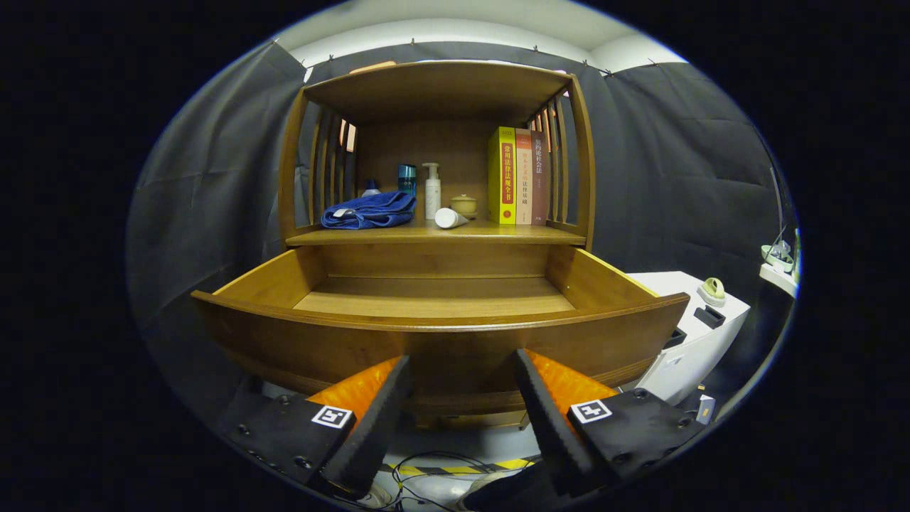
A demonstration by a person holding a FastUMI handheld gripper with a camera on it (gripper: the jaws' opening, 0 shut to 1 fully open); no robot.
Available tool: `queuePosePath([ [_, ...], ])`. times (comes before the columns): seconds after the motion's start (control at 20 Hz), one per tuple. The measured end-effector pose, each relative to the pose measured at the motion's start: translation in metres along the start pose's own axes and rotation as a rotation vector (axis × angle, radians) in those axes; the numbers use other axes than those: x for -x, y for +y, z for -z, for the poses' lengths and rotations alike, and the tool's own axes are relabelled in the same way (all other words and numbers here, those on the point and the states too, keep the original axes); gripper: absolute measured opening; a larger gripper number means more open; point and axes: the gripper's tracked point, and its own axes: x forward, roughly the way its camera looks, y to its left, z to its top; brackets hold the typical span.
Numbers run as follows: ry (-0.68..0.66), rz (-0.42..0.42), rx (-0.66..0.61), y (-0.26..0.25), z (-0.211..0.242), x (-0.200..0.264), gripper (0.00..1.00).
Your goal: Pull open the drawer, take out the items inside it, and place them on the countertop above the cabinet.
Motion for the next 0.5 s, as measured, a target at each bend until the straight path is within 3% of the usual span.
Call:
queuePosePath([
  [0.5,-0.003,-0.003,0.004,-0.004,-0.026,-0.063,0.99],
])
